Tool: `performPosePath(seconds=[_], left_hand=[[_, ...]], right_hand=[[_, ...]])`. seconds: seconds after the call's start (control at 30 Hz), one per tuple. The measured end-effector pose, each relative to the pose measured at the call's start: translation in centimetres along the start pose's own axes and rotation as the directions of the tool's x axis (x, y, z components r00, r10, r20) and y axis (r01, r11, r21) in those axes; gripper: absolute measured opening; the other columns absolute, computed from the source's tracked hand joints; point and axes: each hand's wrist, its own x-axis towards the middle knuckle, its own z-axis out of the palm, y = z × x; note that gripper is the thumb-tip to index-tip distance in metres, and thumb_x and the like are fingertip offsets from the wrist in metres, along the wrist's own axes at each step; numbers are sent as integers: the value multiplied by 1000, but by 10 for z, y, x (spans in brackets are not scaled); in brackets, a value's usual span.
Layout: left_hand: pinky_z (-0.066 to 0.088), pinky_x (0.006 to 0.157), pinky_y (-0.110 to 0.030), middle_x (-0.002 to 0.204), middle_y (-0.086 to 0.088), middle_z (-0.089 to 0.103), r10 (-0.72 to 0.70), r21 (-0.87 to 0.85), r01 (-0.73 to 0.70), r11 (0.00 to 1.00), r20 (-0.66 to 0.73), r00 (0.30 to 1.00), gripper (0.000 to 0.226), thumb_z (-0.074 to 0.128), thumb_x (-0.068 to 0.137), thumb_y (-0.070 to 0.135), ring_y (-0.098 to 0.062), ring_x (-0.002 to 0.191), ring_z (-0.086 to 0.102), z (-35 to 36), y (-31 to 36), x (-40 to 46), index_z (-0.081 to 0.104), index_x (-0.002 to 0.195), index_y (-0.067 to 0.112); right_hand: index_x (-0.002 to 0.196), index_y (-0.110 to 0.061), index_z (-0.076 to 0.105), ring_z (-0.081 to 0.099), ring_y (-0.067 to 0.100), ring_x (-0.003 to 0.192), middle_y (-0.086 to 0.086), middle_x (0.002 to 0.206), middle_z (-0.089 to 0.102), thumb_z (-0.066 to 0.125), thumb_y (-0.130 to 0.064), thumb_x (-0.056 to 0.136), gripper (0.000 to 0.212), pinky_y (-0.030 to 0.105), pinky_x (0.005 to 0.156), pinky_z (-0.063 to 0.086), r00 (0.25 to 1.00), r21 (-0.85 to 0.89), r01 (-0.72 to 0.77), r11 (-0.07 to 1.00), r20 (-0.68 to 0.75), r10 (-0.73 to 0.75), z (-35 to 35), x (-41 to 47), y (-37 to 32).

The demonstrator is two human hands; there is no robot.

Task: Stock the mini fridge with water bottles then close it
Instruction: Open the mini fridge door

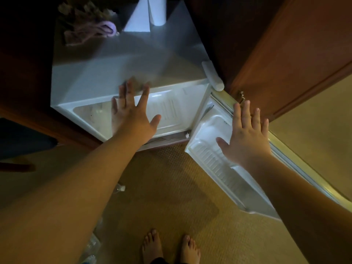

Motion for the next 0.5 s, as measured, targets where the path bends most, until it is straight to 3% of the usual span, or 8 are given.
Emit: performPosePath(seconds=[0.2, 0.5], left_hand=[[7, 130, -55, 174, -9, -21, 5, -8, -5, 1000, -3, 1000, 97, 40, 95, 78, -32, 161, -16, 0, -1, 0, -14, 164, 38], [10, 130, -56, 174, -8, -20, -8, -30, 7, 1000, -25, 1000, 100, 42, 93, 79, -33, 161, -13, 3, 0, -1, -15, 164, 39]], right_hand=[[159, -21, -22, -17, 39, 155, 9, 169, -23, 17, -80, 93, 97, 62, 124, 2, 998, -32, 60, 998, -14, -60, 2, 8, 19], [161, -25, -19, -21, 39, 154, 7, 170, -22, 21, -78, 95, 93, 64, 124, 1, 991, -63, 127, 990, -43, -130, 3, 22, 43]])
